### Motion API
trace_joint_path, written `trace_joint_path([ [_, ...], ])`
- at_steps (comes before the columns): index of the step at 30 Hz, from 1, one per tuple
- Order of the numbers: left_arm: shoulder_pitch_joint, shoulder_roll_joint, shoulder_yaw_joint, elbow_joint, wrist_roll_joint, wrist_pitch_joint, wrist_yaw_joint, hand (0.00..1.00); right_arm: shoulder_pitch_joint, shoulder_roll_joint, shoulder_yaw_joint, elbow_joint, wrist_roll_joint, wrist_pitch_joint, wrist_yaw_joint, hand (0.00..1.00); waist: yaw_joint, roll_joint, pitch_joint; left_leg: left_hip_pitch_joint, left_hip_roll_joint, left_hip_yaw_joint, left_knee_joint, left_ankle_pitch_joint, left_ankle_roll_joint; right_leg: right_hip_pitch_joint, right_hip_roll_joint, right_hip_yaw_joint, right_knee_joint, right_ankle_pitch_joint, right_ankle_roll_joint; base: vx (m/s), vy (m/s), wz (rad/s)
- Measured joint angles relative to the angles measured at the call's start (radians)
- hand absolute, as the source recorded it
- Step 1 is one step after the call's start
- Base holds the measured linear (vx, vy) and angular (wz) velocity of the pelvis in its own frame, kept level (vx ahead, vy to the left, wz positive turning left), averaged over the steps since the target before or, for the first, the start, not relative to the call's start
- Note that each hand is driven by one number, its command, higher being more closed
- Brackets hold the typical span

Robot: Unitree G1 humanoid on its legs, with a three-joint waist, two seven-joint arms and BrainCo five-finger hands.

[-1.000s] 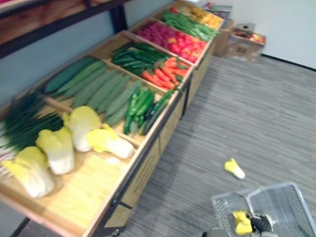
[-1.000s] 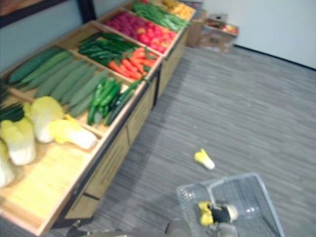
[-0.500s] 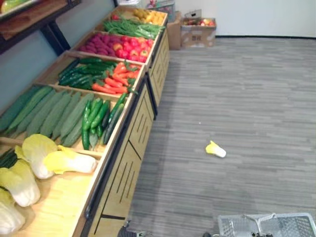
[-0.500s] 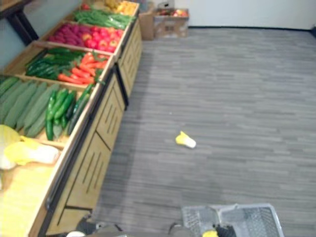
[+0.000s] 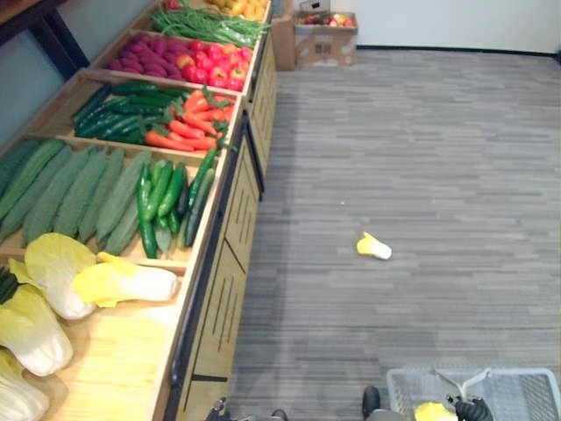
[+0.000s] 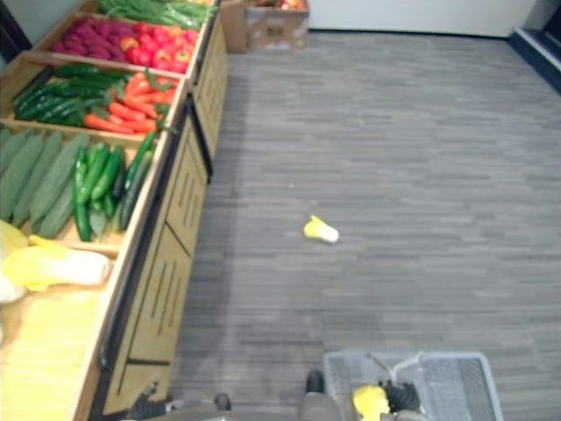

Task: Pick vegetable in the basket

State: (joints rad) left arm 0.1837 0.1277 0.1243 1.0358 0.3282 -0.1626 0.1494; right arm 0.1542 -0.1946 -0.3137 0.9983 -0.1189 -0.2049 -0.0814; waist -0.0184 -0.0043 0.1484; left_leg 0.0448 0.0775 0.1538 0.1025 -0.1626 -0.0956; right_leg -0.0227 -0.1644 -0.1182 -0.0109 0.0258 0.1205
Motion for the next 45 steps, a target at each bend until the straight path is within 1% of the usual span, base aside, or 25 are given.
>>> trace_joint_path([
  [4,-0.003,0.004,0.002,0.011,-0.003,0.000,0.002,0.00,0.003,0.020,0.001,0.014,0.000,0.002,0.002,1.00,-0.005,-0.002,-0.010,0.000,-0.014,0.013,0.000,-0.008,0.014,-0.010,-0.005,0.021,-0.005,0.004,0.007,0.01,0.058,-0.17],
  [12,-0.002,-0.005,0.041,0.039,-0.011,0.005,0.001,0.00,0.003,0.022,0.003,0.077,0.001,0.017,0.003,1.00,-0.001,-0.016,-0.032,0.028,0.007,0.052,-0.013,-0.015,0.012,-0.010,0.024,0.058,-0.020,0.012,0.014,0.00,-0.021,-0.17],
  [13,-0.002,-0.007,0.041,0.038,-0.011,0.010,0.001,0.00,-0.003,0.022,0.000,0.077,0.001,0.017,0.003,1.00,0.002,-0.016,-0.032,0.025,0.012,0.058,0.010,-0.034,0.016,-0.021,0.029,0.071,-0.001,0.008,0.011,-0.02,0.004,-0.32],
  [14,-0.002,-0.006,0.041,0.037,-0.011,0.011,0.001,0.00,-0.012,0.022,-0.005,0.073,0.001,0.016,0.003,1.00,0.005,-0.024,-0.027,0.008,0.016,0.068,0.050,-0.060,0.024,-0.055,0.029,0.084,0.059,-0.013,0.008,-0.05,0.017,-0.42],
  [16,-0.008,-0.008,0.040,0.037,-0.012,0.011,0.001,0.00,-0.021,0.025,-0.014,0.070,0.001,0.014,0.001,1.00,0.017,-0.013,-0.017,-0.009,0.036,0.083,0.099,-0.103,0.042,-0.127,0.034,0.104,0.210,-0.037,0.011,-0.09,0.020,-0.42],
  [17,-0.011,-0.008,0.040,0.034,-0.017,0.010,0.002,0.00,-0.027,0.026,-0.021,0.062,0.001,0.014,-0.001,1.00,0.021,-0.012,0.002,-0.009,0.053,0.094,0.139,-0.124,0.046,-0.217,0.048,0.099,0.397,-0.031,0.004,-0.15,0.047,-0.31],
  [18,-0.010,0.002,0.040,0.030,-0.033,0.012,0.001,0.00,-0.019,0.043,-0.021,0.048,0.001,0.015,0.000,1.00,0.017,-0.018,0.014,0.000,0.061,0.093,0.175,-0.141,0.050,-0.277,0.045,0.094,0.544,0.000,0.004,-0.14,0.052,-0.18],
  [20,-0.006,0.009,0.044,0.024,-0.042,0.013,0.002,0.00,-0.004,0.067,-0.017,0.026,0.001,0.016,0.000,1.00,0.019,-0.006,0.021,0.017,0.080,0.107,0.192,-0.152,0.057,-0.319,0.041,0.078,0.640,0.062,-0.009,-0.04,0.028,-0.04],
  [21,-0.001,0.011,0.055,0.014,-0.044,0.014,0.003,0.00,0.010,0.093,-0.009,0.013,0.003,0.017,0.004,1.00,0.018,-0.025,0.029,0.039,0.086,0.101,0.194,-0.158,0.059,-0.376,0.026,0.068,0.805,0.052,-0.027,0.00,0.000,0.00],
  [23,0.002,0.014,0.078,0.001,-0.049,0.021,0.002,0.00,0.042,0.120,-0.010,-0.018,0.010,0.022,0.003,1.00,0.018,-0.034,0.032,0.053,0.093,0.082,0.196,-0.167,0.051,-0.396,0.023,0.074,0.867,0.020,-0.051,0.05,-0.012,0.20],
  [25,0.001,-0.004,0.092,-0.008,-0.049,0.021,0.003,0.00,0.055,0.132,-0.010,-0.044,0.010,0.026,0.002,1.00,0.020,-0.034,0.031,0.054,0.094,0.076,0.196,-0.172,0.044,-0.392,0.022,0.107,0.759,-0.001,-0.050,0.14,-0.068,0.16],
  [27,-0.002,-0.026,0.119,-0.015,-0.049,0.021,0.004,0.00,0.051,0.136,-0.013,-0.061,0.010,0.027,0.001,1.00,0.022,-0.032,0.030,0.056,0.096,0.075,0.195,-0.178,0.022,-0.369,0.018,0.128,0.545,-0.006,-0.050,0.21,-0.129,0.00],
  [29,-0.008,-0.042,0.124,-0.032,-0.046,0.020,0.004,0.00,0.052,0.136,-0.023,-0.066,0.010,0.035,0.001,1.00,0.024,-0.031,0.030,0.075,0.115,0.071,0.192,-0.213,-0.019,-0.339,0.007,0.119,0.293,0.001,-0.041,0.32,-0.253,0.07],
  [30,-0.008,-0.043,0.128,-0.037,-0.046,0.020,0.005,0.00,0.055,0.136,-0.024,-0.066,0.010,0.038,0.001,1.00,0.024,-0.033,0.030,0.084,0.119,0.067,0.186,-0.223,-0.035,-0.335,0.002,0.119,0.261,0.001,-0.041,0.37,-0.352,0.24],
  [31,-0.015,-0.048,0.138,-0.038,-0.046,0.020,0.006,0.00,0.063,0.132,-0.025,-0.065,0.010,0.044,0.001,1.00,0.022,-0.025,0.029,0.106,0.137,0.048,0.174,-0.240,-0.062,-0.338,0.000,0.100,0.288,0.045,-0.006,0.48,-0.448,0.42],
  [32,-0.030,-0.070,0.136,-0.030,-0.045,0.019,0.005,0.00,0.065,0.116,-0.036,-0.063,0.010,0.054,-0.004,1.00,0.019,0.016,0.022,0.117,0.189,0.023,0.136,-0.234,-0.066,-0.363,0.036,0.055,0.371,-0.040,-0.017,0.50,-0.434,0.49],
  [33,-0.040,-0.083,0.135,-0.030,-0.042,0.017,0.005,0.00,0.068,0.114,-0.037,-0.063,0.010,0.054,-0.004,1.00,0.020,0.033,0.010,0.119,0.190,0.018,0.120,-0.205,-0.068,-0.387,0.040,0.041,0.418,-0.078,-0.026,0.44,-0.343,0.42],
  [34,-0.046,-0.090,0.136,-0.043,-0.043,0.010,0.008,0.00,0.059,0.106,-0.041,-0.060,0.010,0.055,-0.008,1.00,0.020,0.045,0.008,0.112,0.200,-0.007,0.108,-0.133,-0.078,-0.420,0.040,0.029,0.503,-0.119,-0.050,0.41,-0.377,0.32],
  [35,-0.046,-0.091,0.137,-0.044,-0.050,0.010,0.013,0.00,0.054,0.101,-0.034,-0.061,0.010,0.055,-0.011,1.00,0.019,0.047,0.006,0.105,0.208,-0.041,0.118,-0.077,-0.074,-0.425,0.037,0.006,0.552,-0.166,-0.067,0.39,-0.392,0.30],
  [37,-0.054,-0.089,0.140,-0.046,-0.051,0.011,0.022,0.00,0.054,0.099,-0.031,-0.061,0.010,0.055,-0.010,1.00,0.013,0.044,0.007,0.064,0.218,-0.095,0.186,0.000,-0.053,-0.400,0.028,-0.031,0.578,-0.210,-0.086,0.37,-0.371,0.58],
  [39,-0.072,-0.087,0.157,-0.053,-0.084,0.011,0.029,0.00,0.056,0.096,-0.029,-0.062,0.010,0.054,-0.015,1.00,0.007,0.027,0.015,-0.028,0.221,-0.145,0.356,0.163,-0.015,-0.325,0.009,-0.082,0.568,-0.246,-0.107,0.35,-0.359,0.79],
  [40,-0.071,-0.085,0.161,-0.059,-0.099,0.011,0.036,0.00,0.056,0.093,-0.023,-0.063,0.010,0.048,-0.020,1.00,0.013,0.002,0.020,-0.069,0.229,-0.135,0.449,0.261,-0.004,-0.270,0.000,-0.102,0.535,-0.264,-0.119,0.25,-0.272,0.44],
  [41,-0.070,-0.088,0.162,-0.061,-0.115,0.010,0.041,0.00,0.053,0.083,-0.025,-0.072,0.010,0.041,-0.022,1.00,0.026,0.003,0.020,-0.093,0.243,-0.107,0.537,0.268,-0.009,-0.213,0.001,-0.119,0.499,-0.277,-0.134,0.23,-0.253,0.28],
  [43,-0.071,-0.088,0.169,-0.062,-0.122,0.009,0.042,0.00,0.046,0.072,-0.027,-0.080,0.010,0.034,-0.023,1.00,0.023,0.005,0.019,-0.133,0.250,-0.059,0.611,0.244,-0.011,-0.155,0.003,-0.141,0.458,-0.282,-0.141,0.17,-0.172,0.25],
  [45,-0.070,-0.094,0.183,-0.071,-0.153,0.008,0.042,0.00,0.044,0.070,-0.035,-0.078,0.011,0.030,-0.024,1.00,0.026,0.005,0.018,-0.196,0.244,0.016,0.628,0.170,-0.010,-0.065,0.003,-0.187,0.389,-0.284,-0.142,0.16,-0.113,0.51],
])
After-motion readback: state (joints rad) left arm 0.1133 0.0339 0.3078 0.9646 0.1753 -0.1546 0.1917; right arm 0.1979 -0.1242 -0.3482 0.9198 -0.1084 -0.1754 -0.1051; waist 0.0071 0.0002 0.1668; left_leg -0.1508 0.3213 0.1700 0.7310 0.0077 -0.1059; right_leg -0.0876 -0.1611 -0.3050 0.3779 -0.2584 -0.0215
